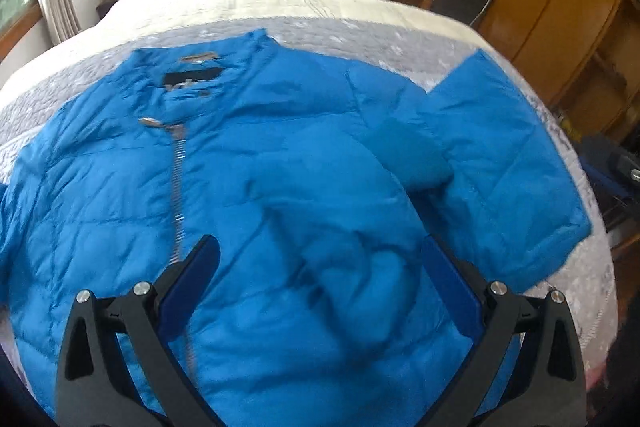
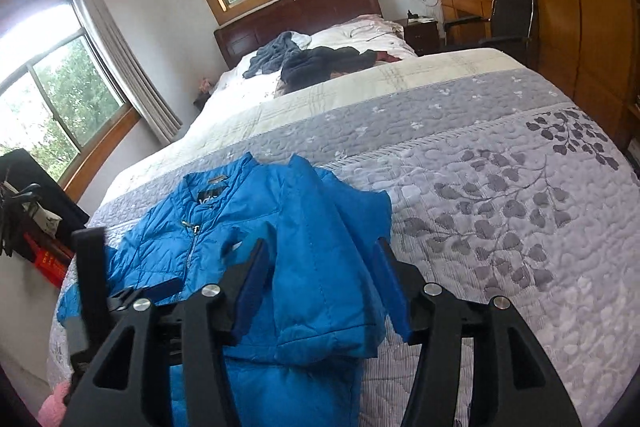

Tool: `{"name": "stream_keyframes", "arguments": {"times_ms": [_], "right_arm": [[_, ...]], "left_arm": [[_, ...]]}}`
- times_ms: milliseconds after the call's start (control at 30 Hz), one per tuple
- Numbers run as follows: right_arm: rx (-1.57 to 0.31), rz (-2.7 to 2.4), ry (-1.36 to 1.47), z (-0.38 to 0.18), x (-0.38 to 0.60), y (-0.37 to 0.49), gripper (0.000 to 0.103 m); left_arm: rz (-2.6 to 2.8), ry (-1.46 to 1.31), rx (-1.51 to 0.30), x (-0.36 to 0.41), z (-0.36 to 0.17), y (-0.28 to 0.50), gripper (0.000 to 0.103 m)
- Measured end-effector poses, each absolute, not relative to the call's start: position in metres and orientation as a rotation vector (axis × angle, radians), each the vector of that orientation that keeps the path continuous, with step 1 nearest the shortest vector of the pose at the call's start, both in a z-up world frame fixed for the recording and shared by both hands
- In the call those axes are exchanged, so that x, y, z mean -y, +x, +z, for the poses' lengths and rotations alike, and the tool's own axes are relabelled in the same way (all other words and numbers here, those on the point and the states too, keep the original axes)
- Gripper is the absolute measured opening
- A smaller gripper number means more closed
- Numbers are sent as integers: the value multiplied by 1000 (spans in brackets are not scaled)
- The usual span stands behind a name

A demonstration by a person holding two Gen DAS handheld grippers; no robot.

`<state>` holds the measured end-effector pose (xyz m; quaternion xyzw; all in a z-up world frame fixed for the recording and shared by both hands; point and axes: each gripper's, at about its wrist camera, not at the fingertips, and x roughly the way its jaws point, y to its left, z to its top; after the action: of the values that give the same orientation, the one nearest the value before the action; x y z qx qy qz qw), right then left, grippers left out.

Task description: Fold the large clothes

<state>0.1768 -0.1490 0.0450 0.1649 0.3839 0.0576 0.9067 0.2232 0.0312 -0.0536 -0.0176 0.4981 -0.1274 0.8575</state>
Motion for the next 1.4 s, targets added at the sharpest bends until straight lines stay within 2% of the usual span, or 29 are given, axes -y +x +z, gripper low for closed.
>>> {"name": "stream_keyframes", "arguments": {"times_ms": [33,67,100,133,233,300,367,467,667,800,933,1033,1167,1200,1300,1400], "right_arm": [[-796,119,346,44,150,178,55],[-798,113,349,42,151,178,55],[-801,103,352,41,153,179,55],[-805,97,357,40,155,178,55],[-811,91,381,38,163,180,55],[-811,83,380,37,165,180,55],[-812,90,389,36,167,180,55],[-828,139,424,32,168,183,55],[-913,375,571,7,155,196,55],[-1014,381,556,-23,133,211,55],[-1080,343,538,-50,123,220,50],[-1077,340,517,-51,119,220,50],[-1073,323,500,-41,115,216,51],[-1064,320,487,-36,114,215,53],[-1041,314,442,-25,105,209,56],[-1048,330,417,-25,95,207,57]], "left_arm": [[-264,-36,-1053,-31,-55,225,98],[-255,-31,-1066,-27,-59,229,88],[-264,-45,-1077,-27,-61,230,70],[-277,-73,-1088,-29,-65,231,62],[-259,-87,-1074,-35,-65,232,49],[-261,-113,-1051,-44,-60,229,33],[-267,-161,-1031,-58,-54,227,28],[-258,-218,-980,-88,-38,220,26],[-203,-268,-893,-156,-18,206,25],[-168,-303,-926,-189,-36,208,27],[-184,-369,-994,-210,-63,212,31],[-198,-377,-981,-220,-65,206,43],[-167,-270,-879,-221,-37,183,73],[-168,-244,-851,-219,-29,177,77],[-134,-117,-807,-196,-7,175,87],[-78,-15,-820,-168,-3,190,88]]}}
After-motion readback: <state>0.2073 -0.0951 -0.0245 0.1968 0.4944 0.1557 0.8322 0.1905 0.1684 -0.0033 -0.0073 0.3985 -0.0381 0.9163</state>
